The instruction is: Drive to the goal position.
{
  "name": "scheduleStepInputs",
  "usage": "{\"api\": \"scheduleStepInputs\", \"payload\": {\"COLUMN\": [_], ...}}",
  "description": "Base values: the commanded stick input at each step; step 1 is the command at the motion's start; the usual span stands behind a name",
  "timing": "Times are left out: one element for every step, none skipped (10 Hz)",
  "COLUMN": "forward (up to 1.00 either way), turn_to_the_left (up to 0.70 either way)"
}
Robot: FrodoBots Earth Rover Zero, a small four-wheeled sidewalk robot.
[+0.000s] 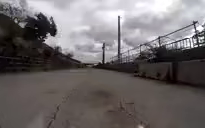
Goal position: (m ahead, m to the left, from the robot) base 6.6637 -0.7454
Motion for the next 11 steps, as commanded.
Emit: {"api": "scheduleStepInputs", "payload": {"forward": [1.00, 1.00, 1.00, 1.00, 1.00, 1.00, 1.00, 1.00, 1.00, 1.00, 1.00], "turn_to_the_left": [0.00, 0.00, 0.00, 0.00, 0.00, 0.00, 0.00, 0.00, 0.00, 0.00, 0.00]}}
